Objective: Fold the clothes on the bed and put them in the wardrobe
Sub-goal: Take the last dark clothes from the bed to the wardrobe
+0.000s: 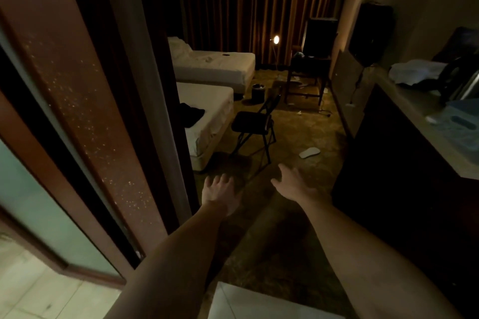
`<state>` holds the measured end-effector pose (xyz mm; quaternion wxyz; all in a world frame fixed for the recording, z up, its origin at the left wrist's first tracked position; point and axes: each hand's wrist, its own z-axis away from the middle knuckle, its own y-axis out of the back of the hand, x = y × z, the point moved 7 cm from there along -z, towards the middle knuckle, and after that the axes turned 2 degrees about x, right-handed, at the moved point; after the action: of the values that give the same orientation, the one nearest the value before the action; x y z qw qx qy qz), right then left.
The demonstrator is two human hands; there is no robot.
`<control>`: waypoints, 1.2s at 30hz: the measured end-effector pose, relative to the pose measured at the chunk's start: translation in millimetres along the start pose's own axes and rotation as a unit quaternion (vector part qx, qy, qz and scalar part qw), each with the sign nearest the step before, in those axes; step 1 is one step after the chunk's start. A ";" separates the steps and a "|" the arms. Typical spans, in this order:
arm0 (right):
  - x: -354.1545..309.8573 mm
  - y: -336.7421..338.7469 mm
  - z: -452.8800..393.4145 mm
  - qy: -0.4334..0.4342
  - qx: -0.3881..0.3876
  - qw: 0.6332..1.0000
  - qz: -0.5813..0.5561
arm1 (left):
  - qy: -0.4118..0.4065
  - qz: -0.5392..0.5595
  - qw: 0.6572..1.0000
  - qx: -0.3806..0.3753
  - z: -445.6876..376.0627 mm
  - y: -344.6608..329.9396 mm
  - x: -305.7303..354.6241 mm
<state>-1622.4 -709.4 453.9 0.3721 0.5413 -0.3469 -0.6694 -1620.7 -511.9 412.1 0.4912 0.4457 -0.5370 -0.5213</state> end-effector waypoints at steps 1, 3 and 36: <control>0.3 1.4 -12.4 0.000 -0.003 1.000 -0.003 | 0.002 0.000 1.000 0.000 -11.5 -0.5 -0.1; 3.0 3.9 -37.4 0.001 -0.014 1.000 -0.010 | 0.006 0.002 1.000 -0.007 -34.8 -2.7 1.9; -36.7 52.9 -467.2 0.147 -0.033 0.975 0.166 | 0.134 0.053 0.990 0.007 -394.8 -20.8 -33.4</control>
<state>-1151.6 -731.6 435.9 0.5425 0.5565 -0.3508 -0.5225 -1225.6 -528.2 378.9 0.5824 0.4861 -0.4929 -0.4260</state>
